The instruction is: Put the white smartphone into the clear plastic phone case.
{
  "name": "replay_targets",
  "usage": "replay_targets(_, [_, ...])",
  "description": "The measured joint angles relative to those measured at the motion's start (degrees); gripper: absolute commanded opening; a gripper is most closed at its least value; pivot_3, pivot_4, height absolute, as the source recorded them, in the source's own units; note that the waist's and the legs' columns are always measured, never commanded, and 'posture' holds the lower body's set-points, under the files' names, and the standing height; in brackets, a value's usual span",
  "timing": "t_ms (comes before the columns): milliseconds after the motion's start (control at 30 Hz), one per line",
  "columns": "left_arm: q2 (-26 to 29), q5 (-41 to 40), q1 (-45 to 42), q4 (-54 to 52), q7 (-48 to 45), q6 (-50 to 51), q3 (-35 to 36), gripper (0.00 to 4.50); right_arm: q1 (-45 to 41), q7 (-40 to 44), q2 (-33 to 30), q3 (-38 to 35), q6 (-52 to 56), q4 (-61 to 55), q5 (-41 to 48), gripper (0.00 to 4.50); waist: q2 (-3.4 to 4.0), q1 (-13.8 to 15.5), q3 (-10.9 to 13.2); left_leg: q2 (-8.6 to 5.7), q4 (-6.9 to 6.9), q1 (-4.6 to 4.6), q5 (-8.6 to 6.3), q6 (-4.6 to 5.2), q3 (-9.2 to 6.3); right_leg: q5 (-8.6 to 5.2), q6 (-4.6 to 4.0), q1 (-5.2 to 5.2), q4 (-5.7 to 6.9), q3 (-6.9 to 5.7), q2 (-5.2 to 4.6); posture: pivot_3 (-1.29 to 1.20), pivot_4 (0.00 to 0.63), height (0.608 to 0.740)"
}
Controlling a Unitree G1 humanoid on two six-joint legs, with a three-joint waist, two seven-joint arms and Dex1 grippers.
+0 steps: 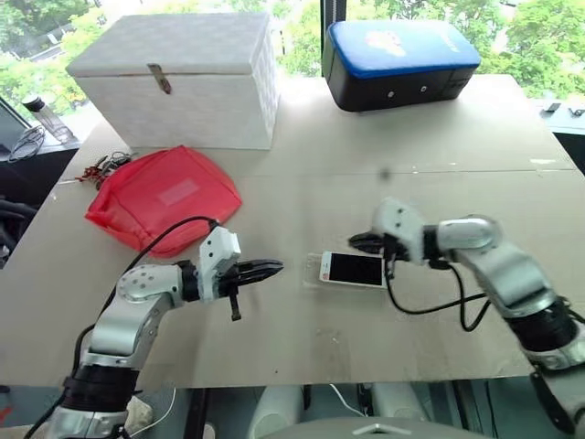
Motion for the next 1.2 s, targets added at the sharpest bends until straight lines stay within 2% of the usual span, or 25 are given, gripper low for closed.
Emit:
replay_targets(167, [0.0, -0.1, 0.7, -2.0, 1.4, 0.8, 0.0, 0.0, -1.5, 1.2, 0.2, 4.7, -5.0, 3.8, -4.0, 0.02, -0.02, -0.3, 0.0, 0.06, -0.05, 0.14, 0.01, -0.02, -0.01, 0.0, 0.0, 0.04, 0.05, 0.0, 0.07, 0.0, 0.15, 0.74])
replay_targets(500, [0.0, -0.1, 1.9, -3.0, 2.6, 1.7, 0.1, 0.0, -1.0, 3.9, -0.7, 7.7, -8.7, 3.6, -6.7, 0.02, -0.06, -0.3, -0.2, 0.05, -0.05, 0.31, 0.01, -0.01, -0.01, 0.0, 0.0, 0.24, 0.03, 0.01, 0.06, 0.0, 0.15, 0.74])
replay_targets(667, [0.0, -0.1, 2.1, -3.0, 2.5, 1.4, 0.1, 0.0, -0.9, 3.9, 0.5, 7.7, -8.7, 5.0, -6.7, 0.02, -0.09, -0.4, -0.5, 0.05, -0.06, 0.49, 0.0, -0.01, -0.01, 0.0, 0.0, 0.36, 0.01, 0.03, 0.06, 0.0, 0.15, 0.74])
replay_targets(800, [-0.2, -0.1, 2.1, -2.7, 2.4, 0.4, 0.1, 0.0, -0.7, 3.6, 1.1, 7.6, -9.4, 6.5, -6.8, 0.02, -0.06, -0.3, -0.6, 0.05, -0.23, 1.36, -0.16, 0.27, 0.01, -0.02, -0.01, 1.17, -0.12, 0.06, 0.05, 0.0, 0.15, 0.74])
replay_targets(1033, [-0.6, -0.1, 2.0, -2.0, 2.4, -0.3, 0.0, 0.0, 0.6, 4.1, 1.0, 6.2, -9.7, 6.5, -5.5, 0.02, -0.05, -0.1, -0.6, 0.05, -0.2, 1.3, -0.16, 0.26, -0.03, -0.02, -0.01, 1.14, -0.11, 0.02, 0.05, 0.0, 0.15, 0.74])
replay_targets(1200, [-0.9, -0.1, 2.2, -1.1, 2.3, -0.8, 0.1, 0.0, 1.2, 1.9, 5.1, 1.6, -6.8, 7.8, -2.4, 0.02, 0.01, -0.4, -0.4, 0.06, -0.2, 1.22, -0.15, 0.25, -0.02, -0.02, -0.01, 1.07, -0.06, 0.07, 0.06, 0.0, 0.15, 0.74])
